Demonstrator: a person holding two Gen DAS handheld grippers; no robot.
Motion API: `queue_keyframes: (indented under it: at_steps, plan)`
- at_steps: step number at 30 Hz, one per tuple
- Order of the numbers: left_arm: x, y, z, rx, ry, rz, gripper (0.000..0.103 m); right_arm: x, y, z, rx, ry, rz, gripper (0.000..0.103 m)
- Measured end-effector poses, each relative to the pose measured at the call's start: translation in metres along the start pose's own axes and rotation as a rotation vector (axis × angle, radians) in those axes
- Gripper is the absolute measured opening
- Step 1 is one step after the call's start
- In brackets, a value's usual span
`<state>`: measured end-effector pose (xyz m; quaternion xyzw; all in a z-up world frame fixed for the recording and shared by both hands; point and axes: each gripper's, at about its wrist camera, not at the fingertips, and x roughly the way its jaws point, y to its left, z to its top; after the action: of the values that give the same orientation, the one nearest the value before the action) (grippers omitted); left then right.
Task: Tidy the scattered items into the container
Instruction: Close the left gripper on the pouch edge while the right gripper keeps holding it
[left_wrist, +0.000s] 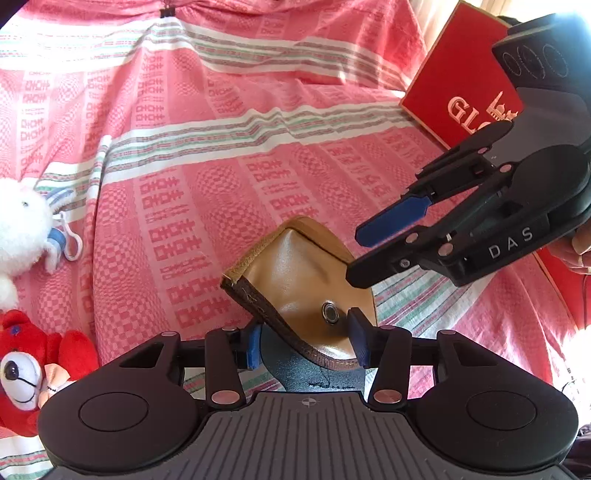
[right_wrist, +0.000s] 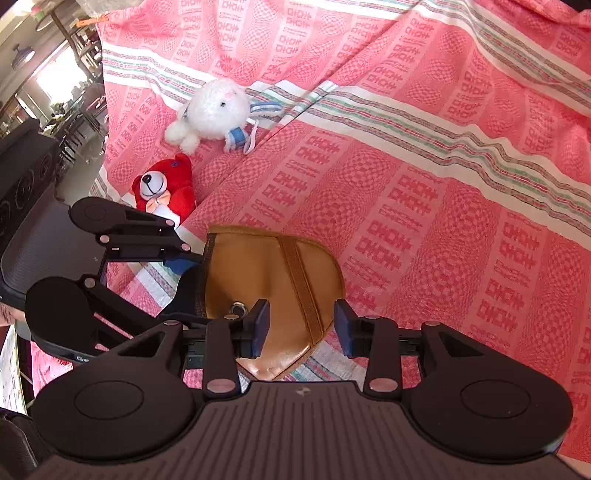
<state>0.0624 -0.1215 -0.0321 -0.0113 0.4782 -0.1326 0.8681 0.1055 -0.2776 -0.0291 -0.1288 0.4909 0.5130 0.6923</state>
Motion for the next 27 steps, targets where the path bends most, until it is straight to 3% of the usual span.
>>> queue_keyframes:
  at_steps: [10, 12, 19, 24, 27]
  plan:
    - [-0.006, -0.024, -0.001, 0.095, -0.034, 0.012, 0.042, -0.012, 0.019, -0.002, -0.072, -0.011, -0.059, 0.07]
    - [-0.008, -0.03, -0.001, 0.115, -0.047, 0.019, 0.04, -0.017, 0.017, 0.0, -0.061, -0.012, -0.077, 0.072]
    - [-0.011, -0.057, 0.001, 0.177, -0.077, 0.035, 0.035, -0.029, -0.007, 0.012, 0.167, 0.011, -0.172, 0.074]
    - [-0.01, -0.069, 0.001, 0.211, -0.073, 0.073, 0.034, -0.031, -0.017, 0.02, 0.34, 0.032, -0.199, 0.079]
    - [-0.011, -0.076, 0.001, 0.229, -0.073, 0.055, 0.033, -0.033, -0.019, 0.023, 0.417, 0.017, -0.202, 0.084]
